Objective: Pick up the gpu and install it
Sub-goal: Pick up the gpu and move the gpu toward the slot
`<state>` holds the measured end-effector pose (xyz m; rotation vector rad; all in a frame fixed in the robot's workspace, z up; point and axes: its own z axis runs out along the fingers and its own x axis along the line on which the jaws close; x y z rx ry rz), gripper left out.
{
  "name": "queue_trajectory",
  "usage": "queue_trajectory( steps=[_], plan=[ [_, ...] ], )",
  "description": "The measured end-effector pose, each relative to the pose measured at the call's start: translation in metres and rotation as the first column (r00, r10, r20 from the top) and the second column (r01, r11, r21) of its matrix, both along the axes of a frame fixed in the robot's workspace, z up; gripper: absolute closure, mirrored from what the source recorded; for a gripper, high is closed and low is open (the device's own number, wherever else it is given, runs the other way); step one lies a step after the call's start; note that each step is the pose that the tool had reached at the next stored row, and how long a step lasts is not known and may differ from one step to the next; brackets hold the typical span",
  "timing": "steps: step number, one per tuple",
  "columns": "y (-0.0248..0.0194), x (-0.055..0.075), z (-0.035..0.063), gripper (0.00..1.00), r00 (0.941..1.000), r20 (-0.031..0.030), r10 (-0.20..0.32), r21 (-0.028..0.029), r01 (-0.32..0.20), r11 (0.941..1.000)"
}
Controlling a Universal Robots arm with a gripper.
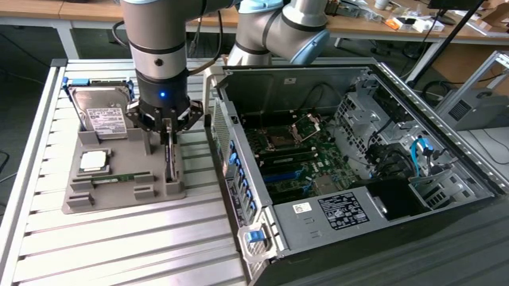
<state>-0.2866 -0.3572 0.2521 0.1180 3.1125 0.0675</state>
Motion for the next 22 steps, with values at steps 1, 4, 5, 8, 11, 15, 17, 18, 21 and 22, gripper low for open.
queue_trajectory(
  steps=[1,4,5,8,11,15,17,18,21,22],
  plan=[
    [0.0000,0.0000,0.0004,0.73,1.0000,0.0000,0.000,0.0000,0.000,1.0000],
    [0.0000,0.0000,0.0013,0.73,1.0000,0.0000,0.000,0.0000,0.000,1.0000],
    [0.0000,0.0000,0.0017,0.73,1.0000,0.0000,0.000,0.0000,0.000,1.0000],
    [0.0000,0.0000,0.0024,0.73,1.0000,0.0000,0.000,0.0000,0.000,1.0000],
    [0.0000,0.0000,0.0031,0.73,1.0000,0.0000,0.000,0.0000,0.000,1.0000],
    [0.0000,0.0000,0.0044,0.73,1.0000,-0.0002,0.000,-0.0001,0.000,1.0000],
    [0.0000,0.0000,0.0053,0.73,1.0000,-0.0001,0.000,-0.0001,0.000,1.0000],
    [0.0000,0.0000,0.0060,0.73,1.0000,0.0001,0.000,0.0000,0.000,1.0000],
    [0.0000,0.0000,0.0077,0.73,1.0000,0.0000,0.000,0.0000,0.000,1.0000],
    [0.0000,0.0000,0.0081,0.73,1.0000,0.0001,0.000,0.0000,0.000,1.0000]
  ],
)
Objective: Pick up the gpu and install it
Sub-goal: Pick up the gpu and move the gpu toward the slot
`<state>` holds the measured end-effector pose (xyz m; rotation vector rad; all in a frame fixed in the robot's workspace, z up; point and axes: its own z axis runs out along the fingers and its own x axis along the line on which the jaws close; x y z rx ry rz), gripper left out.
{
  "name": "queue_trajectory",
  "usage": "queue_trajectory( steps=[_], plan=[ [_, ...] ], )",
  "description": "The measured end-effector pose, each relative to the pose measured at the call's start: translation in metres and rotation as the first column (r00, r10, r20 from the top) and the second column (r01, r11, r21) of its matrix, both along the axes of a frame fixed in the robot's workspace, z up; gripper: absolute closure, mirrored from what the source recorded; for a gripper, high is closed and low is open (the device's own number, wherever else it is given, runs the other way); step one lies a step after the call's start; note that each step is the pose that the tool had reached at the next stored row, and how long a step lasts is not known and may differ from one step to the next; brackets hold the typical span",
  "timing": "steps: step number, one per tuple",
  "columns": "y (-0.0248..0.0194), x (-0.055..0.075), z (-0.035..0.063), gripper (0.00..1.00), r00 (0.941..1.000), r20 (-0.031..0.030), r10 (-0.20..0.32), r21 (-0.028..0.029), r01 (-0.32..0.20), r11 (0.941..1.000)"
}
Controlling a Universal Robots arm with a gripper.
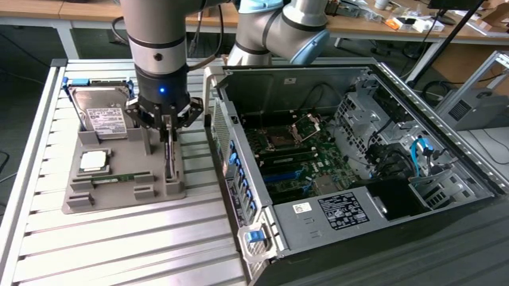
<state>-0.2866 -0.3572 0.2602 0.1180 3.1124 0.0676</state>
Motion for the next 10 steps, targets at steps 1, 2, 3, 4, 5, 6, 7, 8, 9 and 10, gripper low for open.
queue_trajectory(
  steps=[1,2,3,4,5,6,7,8,9,10],
  plan=[
    [0.0000,0.0000,0.0005,0.73,1.0000,-0.0001,0.000,-0.0001,0.000,1.0000],
    [0.0000,0.0000,0.0009,0.73,1.0000,0.0000,0.000,0.0000,0.000,1.0000],
    [0.0000,0.0000,0.0013,0.73,1.0000,0.0000,0.000,0.0000,0.000,1.0000],
    [0.0000,0.0000,0.0017,0.73,1.0000,-0.0001,0.000,0.0000,0.000,1.0000],
    [0.0000,0.0000,0.0022,0.73,1.0000,-0.0001,0.000,-0.0001,0.000,1.0000],
    [0.0000,0.0000,0.0027,0.73,1.0000,-0.0001,0.000,-0.0001,0.000,1.0000],
    [0.0000,0.0000,0.0032,0.73,1.0000,0.0000,0.000,0.0000,0.000,1.0000],
    [0.0000,0.0000,0.0037,0.73,1.0000,-0.0001,0.000,0.0000,0.000,1.0000],
    [0.0000,0.0000,0.0046,0.73,1.0000,-0.0001,0.000,-0.0001,0.000,1.0000],
    [0.0000,0.0000,0.0049,0.73,1.0000,0.0000,0.000,0.0000,0.000,1.0000]
  ],
)
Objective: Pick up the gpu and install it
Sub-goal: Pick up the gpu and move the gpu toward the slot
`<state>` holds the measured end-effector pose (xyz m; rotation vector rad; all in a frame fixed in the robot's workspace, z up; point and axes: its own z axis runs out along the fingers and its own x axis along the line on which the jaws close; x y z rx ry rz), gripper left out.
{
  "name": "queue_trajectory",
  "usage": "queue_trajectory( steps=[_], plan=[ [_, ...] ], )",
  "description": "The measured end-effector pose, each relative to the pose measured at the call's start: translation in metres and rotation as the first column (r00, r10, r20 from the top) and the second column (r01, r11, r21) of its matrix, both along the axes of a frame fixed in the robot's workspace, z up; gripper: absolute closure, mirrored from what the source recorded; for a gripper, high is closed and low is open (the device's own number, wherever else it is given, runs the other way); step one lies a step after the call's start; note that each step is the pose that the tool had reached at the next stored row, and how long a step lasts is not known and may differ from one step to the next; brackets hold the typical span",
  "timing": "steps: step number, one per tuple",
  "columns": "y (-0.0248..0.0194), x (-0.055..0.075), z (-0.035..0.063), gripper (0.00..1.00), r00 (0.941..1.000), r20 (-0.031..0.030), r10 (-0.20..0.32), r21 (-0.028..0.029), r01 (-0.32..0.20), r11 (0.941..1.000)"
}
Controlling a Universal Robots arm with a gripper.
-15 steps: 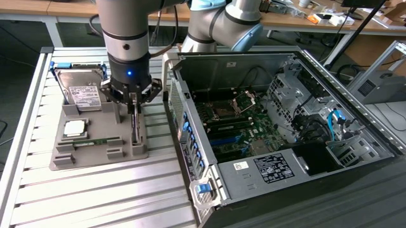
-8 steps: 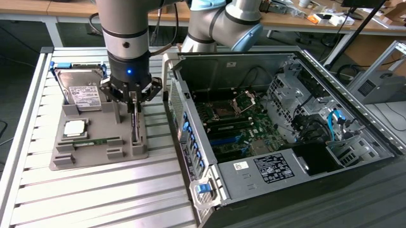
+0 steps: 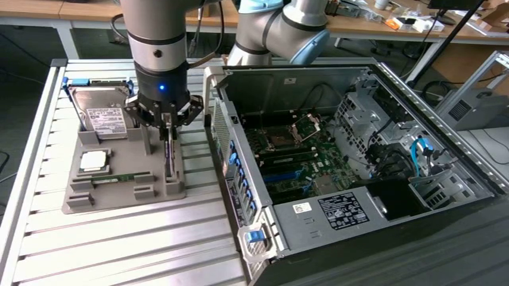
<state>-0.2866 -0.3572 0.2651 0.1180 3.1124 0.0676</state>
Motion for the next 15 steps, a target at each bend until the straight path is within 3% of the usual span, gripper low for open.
queue_trajectory(
  steps=[15],
  plan=[
    [0.0000,0.0000,0.0065,0.73,1.0000,0.0000,0.000,-0.0001,0.000,1.0000]
  ],
)
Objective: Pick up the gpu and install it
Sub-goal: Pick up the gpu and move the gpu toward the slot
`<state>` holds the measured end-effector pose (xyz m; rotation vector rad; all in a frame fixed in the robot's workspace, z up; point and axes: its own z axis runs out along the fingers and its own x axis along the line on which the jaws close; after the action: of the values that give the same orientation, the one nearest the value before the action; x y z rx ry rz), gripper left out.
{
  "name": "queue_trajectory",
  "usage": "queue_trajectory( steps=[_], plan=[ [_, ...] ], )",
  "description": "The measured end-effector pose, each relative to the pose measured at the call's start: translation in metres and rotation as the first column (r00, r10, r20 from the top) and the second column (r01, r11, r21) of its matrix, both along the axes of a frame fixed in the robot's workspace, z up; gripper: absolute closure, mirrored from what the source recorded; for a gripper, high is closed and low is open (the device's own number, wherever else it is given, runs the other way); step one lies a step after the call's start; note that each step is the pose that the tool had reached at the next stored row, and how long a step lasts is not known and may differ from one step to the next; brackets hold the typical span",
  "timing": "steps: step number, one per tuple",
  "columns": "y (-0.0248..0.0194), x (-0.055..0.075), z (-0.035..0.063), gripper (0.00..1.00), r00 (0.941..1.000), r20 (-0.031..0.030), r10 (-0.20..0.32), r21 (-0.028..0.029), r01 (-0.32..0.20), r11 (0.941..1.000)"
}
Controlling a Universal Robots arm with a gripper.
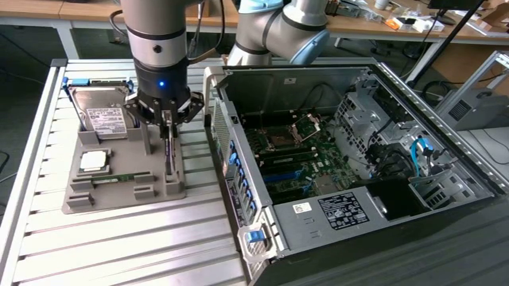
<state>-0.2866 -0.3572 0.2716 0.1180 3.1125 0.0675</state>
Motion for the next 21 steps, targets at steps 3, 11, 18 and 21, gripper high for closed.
queue_trajectory(
  steps=[3,11,18,21],
  plan=[
    [0.0000,0.000,0.0014,0.73,1.0000,-0.0001,0.000,0.0001,0.000,1.0000],
    [0.0000,0.000,0.0062,0.73,1.0000,0.0000,0.000,0.0000,0.000,1.0000],
    [0.0000,0.000,0.0112,0.73,1.0000,-0.0001,0.000,0.0000,0.000,1.0000],
    [0.0000,0.000,0.0133,0.73,1.0000,-0.0001,0.000,0.0000,0.000,1.0000]
  ],
)
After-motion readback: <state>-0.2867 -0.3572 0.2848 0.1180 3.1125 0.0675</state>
